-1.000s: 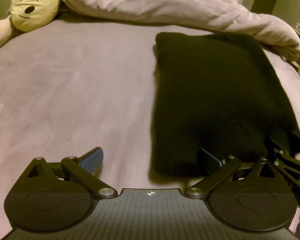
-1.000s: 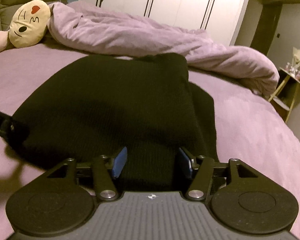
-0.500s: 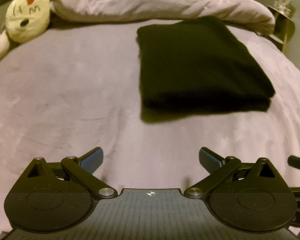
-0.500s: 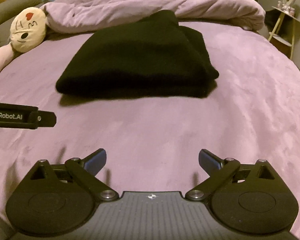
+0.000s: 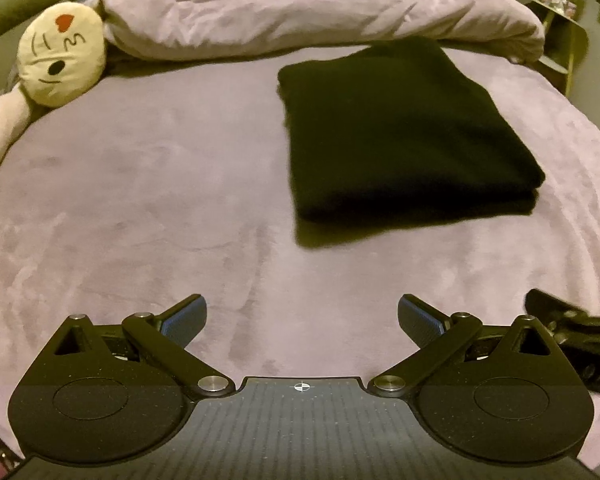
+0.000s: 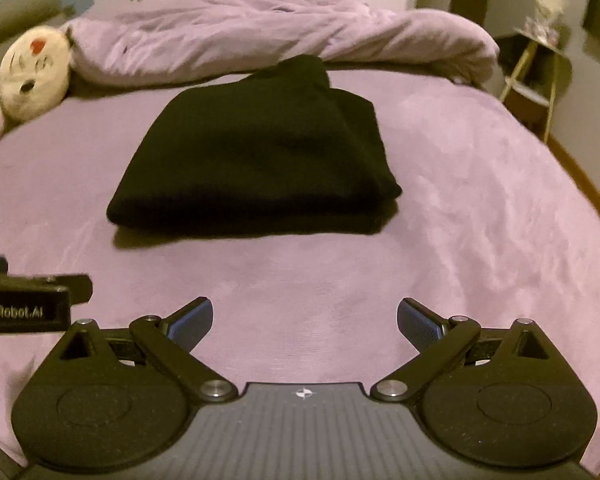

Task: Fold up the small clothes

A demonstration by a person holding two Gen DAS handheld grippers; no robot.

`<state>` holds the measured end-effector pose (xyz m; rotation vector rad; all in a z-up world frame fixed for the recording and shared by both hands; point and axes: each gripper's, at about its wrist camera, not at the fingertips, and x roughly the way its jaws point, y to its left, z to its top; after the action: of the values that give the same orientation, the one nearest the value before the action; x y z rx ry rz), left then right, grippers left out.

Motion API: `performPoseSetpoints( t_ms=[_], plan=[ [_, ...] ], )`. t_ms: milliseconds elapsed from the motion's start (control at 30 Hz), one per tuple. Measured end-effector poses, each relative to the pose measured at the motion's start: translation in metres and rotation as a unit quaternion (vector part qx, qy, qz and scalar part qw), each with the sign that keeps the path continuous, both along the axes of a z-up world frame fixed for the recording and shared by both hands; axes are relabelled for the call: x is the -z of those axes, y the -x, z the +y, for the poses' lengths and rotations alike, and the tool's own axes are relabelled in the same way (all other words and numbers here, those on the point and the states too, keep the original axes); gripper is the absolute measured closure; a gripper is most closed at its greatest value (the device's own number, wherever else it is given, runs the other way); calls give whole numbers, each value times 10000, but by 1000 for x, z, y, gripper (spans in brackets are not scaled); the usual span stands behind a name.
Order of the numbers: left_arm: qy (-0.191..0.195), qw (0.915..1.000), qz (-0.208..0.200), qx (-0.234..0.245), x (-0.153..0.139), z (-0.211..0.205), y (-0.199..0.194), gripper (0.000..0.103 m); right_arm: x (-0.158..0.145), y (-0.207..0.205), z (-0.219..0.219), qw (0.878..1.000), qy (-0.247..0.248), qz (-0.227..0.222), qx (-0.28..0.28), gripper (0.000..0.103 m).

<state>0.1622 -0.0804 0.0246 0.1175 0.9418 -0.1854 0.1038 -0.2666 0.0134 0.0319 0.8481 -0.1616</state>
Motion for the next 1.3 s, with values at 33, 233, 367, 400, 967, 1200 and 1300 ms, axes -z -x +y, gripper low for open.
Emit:
performPoseSetpoints(
  t_ms=[33,233,367,400,967,1200,1300],
  plan=[
    [2,10000,12,18,0,-1,0,0,0,-1,3,10000,58,16,-62,4],
    [-79,9999,72,74,3,-7,0,0,-3,-4,6,9999,122,37,-110,4],
    [-79,9999,88,63,4,-6,-1,0,-3,-4,6,9998,158,47,-72,4],
    [-82,9999,86,60,4,-6,-1,0,-3,-4,5,9998,160,51,-64,4],
    [-128,9999,107,-4,4,-4,-2,0,-3,-5,3,9999,116,74,-12,4],
    [-141,9998,104,-24,5,-5,-1,0,-3,-6,-1,10000,69,60,11,4],
    [-176,9998,89,-37,5,-5,-1,0,-3,-5,-1,10000,52,50,1,4]
  ],
)
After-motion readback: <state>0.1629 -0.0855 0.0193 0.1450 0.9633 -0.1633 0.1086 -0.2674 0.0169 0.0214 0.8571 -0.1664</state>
